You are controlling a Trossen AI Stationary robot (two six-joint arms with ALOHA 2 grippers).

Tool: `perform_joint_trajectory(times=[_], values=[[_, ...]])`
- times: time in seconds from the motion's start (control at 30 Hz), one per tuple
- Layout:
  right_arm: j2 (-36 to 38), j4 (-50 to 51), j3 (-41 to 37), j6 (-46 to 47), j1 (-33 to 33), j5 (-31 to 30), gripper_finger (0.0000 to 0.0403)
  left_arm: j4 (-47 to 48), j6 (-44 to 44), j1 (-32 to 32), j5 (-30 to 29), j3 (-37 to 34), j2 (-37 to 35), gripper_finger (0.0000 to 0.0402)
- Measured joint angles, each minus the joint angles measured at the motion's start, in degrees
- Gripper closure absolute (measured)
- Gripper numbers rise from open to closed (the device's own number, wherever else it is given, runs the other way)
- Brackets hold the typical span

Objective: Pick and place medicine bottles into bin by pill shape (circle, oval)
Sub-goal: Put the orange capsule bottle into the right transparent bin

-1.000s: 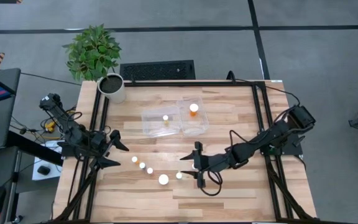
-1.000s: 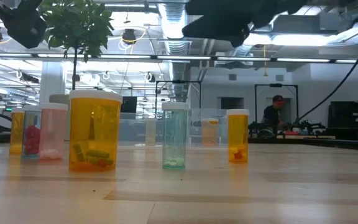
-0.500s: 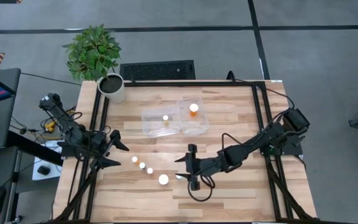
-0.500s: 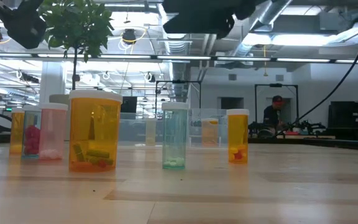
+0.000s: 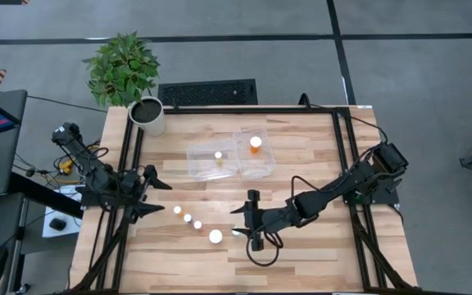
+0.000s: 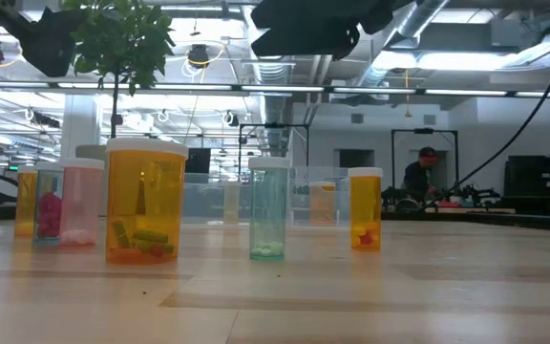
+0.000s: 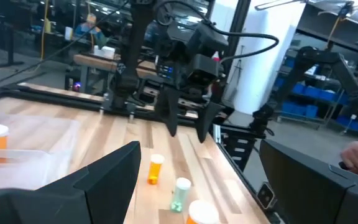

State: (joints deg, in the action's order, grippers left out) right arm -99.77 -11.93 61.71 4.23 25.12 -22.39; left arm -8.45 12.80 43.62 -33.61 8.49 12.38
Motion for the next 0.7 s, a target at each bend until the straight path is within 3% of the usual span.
perform_joint_trajectory(times=[0.53, 0.7], values=[[0.0, 0.7, 0.0, -0.2, -1.6, 0.0, 0.0158, 1.1, 4.3, 0.0, -0.2, 0.0, 0.0, 0.0079], [0.0, 0.7, 0.0, -0.2, -2.0, 0.0, 0.0158, 1.5, 3.5, 0.0, -3.2, 0.0, 0.0, 0.0079]])
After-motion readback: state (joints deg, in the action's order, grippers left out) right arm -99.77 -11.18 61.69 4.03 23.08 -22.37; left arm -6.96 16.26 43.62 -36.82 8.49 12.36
